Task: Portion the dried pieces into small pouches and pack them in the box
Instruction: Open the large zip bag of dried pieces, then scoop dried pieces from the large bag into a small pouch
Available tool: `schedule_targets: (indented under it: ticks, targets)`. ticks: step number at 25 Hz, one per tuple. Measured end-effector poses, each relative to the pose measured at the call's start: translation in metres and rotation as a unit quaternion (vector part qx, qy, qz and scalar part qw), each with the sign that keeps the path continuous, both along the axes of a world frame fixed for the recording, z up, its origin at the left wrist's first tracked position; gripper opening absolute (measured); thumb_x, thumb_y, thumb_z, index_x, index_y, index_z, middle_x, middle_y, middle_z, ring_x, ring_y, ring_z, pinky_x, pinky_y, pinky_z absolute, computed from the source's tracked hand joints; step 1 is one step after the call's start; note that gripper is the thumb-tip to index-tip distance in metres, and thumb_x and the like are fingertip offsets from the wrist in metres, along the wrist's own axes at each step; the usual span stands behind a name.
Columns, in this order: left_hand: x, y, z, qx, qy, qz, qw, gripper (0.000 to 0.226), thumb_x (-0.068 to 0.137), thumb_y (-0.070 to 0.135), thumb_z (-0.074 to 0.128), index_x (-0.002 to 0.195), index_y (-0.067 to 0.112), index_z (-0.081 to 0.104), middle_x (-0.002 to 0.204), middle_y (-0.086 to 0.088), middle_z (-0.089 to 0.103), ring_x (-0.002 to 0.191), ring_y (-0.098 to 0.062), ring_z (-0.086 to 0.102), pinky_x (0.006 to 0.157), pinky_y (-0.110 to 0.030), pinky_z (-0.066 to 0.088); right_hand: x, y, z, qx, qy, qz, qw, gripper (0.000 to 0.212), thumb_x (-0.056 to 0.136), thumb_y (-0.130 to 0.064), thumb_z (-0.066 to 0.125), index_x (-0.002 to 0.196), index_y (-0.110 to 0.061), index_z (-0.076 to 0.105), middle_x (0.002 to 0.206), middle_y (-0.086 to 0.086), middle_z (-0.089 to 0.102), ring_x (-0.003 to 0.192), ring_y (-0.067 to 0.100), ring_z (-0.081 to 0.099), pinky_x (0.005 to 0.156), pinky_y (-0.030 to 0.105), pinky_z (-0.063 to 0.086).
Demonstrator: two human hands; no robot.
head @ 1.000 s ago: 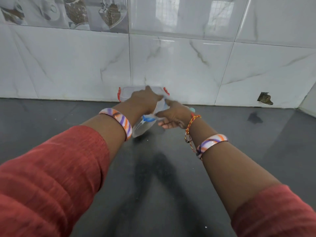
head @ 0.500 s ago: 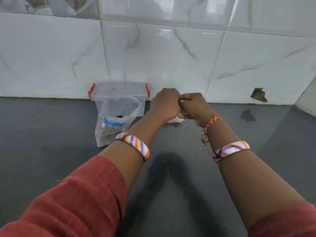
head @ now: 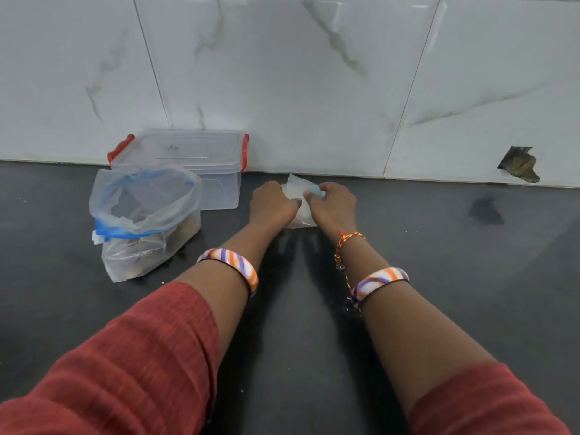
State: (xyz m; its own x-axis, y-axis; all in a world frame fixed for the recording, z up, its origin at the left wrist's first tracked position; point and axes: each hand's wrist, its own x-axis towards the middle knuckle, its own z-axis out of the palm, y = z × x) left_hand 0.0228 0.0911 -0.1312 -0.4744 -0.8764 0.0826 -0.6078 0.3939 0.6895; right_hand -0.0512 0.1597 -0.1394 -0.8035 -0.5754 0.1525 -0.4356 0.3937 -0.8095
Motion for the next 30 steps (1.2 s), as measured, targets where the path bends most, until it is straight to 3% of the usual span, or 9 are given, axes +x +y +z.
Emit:
schedule_targets:
  ticks: [3, 6, 9, 12, 15, 17, 20, 24, 30]
  targets:
    - [-0.007, -0.009, -0.002, 0.003, -0.063, -0.006, 0.998, 0.044, 0.081, 0.022, 0.069, 0.12, 0.004, 0.058, 0.125, -0.013, 0.06, 0.115, -0.027, 0.056, 0.086, -0.028, 0.044, -0.005, -0.007, -0.001, 0.071, 0.046, 0.004, 0.996, 0.036, 0.084, -0.021, 0.062, 0.113, -0.001, 0.059, 0.121, 0.017, 0.059, 0.113, 0.032, 0.055, 0.088, 0.029, 0.044]
    - [-0.008, -0.011, 0.0, 0.059, -0.04, -0.016, 0.997, 0.03, 0.08, 0.013, 0.07, 0.107, 0.004, 0.067, 0.111, -0.012, 0.065, 0.1, -0.025, 0.061, 0.083, -0.031, 0.05, -0.012, -0.008, 0.0, 0.053, 0.014, -0.043, 0.998, 0.028, 0.081, -0.013, 0.059, 0.107, -0.002, 0.063, 0.108, 0.016, 0.062, 0.101, 0.033, 0.058, 0.079, 0.029, 0.045]
    - [-0.001, -0.008, 0.008, 0.132, 0.074, -0.01, 0.989, 0.005, 0.082, 0.006, 0.066, 0.087, 0.005, 0.066, 0.092, -0.012, 0.063, 0.075, -0.022, 0.062, 0.076, -0.032, 0.058, -0.02, -0.003, 0.011, -0.037, -0.075, -0.092, 0.992, 0.023, 0.086, -0.012, 0.05, 0.092, 0.004, 0.065, 0.082, 0.01, 0.055, 0.076, 0.025, 0.05, 0.066, 0.026, 0.035]
    - [0.008, 0.004, 0.022, 0.25, 0.222, -0.018, 0.942, 0.004, 0.086, 0.003, 0.063, 0.088, 0.006, 0.061, 0.088, -0.012, 0.06, 0.063, -0.016, 0.058, 0.06, -0.023, 0.056, -0.012, 0.01, 0.03, -0.201, -0.275, -0.075, 0.937, 0.023, 0.088, -0.022, 0.056, 0.07, -0.009, 0.051, 0.063, 0.001, 0.043, 0.055, 0.016, 0.039, 0.048, 0.024, 0.031]
    - [0.017, 0.019, 0.033, 0.314, 0.278, -0.049, 0.907, 0.012, 0.086, 0.004, 0.064, 0.079, 0.009, 0.055, 0.088, -0.012, 0.06, 0.064, -0.016, 0.06, 0.055, -0.021, 0.056, -0.001, 0.023, 0.038, -0.184, -0.355, -0.006, 0.916, 0.027, 0.077, -0.029, 0.074, 0.075, -0.013, 0.052, 0.063, -0.001, 0.044, 0.044, 0.009, 0.035, 0.035, 0.016, 0.029]
    - [0.026, 0.026, 0.04, 0.314, 0.25, -0.061, 0.914, 0.016, 0.086, 0.014, 0.066, 0.08, 0.014, 0.052, 0.084, -0.007, 0.058, 0.069, -0.016, 0.057, 0.059, -0.024, 0.055, 0.0, 0.03, 0.044, -0.148, -0.374, 0.045, 0.914, 0.023, 0.076, -0.023, 0.075, 0.072, -0.014, 0.054, 0.063, 0.0, 0.046, 0.031, 0.005, 0.031, 0.032, 0.011, 0.024]
    - [0.047, 0.026, 0.061, 0.295, 0.279, -0.046, 0.913, 0.021, 0.086, 0.032, 0.065, 0.082, 0.026, 0.045, 0.08, -0.004, 0.057, 0.073, -0.016, 0.054, 0.072, -0.03, 0.047, -0.005, 0.043, 0.065, -0.055, -0.292, 0.128, 0.946, 0.022, 0.076, -0.017, 0.075, 0.071, -0.012, 0.054, 0.054, -0.001, 0.041, 0.034, 0.006, 0.027, 0.036, 0.013, 0.022]
    - [0.076, 0.028, 0.089, 0.266, 0.225, -0.086, 0.934, 0.016, 0.09, 0.016, 0.059, 0.075, 0.017, 0.056, 0.045, 0.008, 0.062, 0.042, -0.005, 0.057, 0.058, -0.02, 0.046, -0.005, 0.058, 0.089, 0.094, -0.16, 0.228, 0.956, 0.023, 0.074, -0.018, 0.077, 0.077, -0.009, 0.056, 0.046, 0.0, 0.034, 0.032, 0.007, 0.027, 0.039, 0.014, 0.024]
    - [0.107, 0.042, 0.1, 0.28, 0.187, -0.207, 0.919, 0.015, 0.089, -0.005, 0.054, 0.083, 0.006, 0.062, 0.079, -0.009, 0.062, 0.051, -0.009, 0.068, 0.053, -0.017, 0.056, 0.001, 0.072, 0.106, 0.094, -0.145, 0.21, 0.962, 0.044, 0.068, -0.018, 0.082, 0.055, -0.015, 0.04, 0.042, -0.002, 0.028, 0.034, 0.009, 0.024, 0.04, 0.014, 0.022]
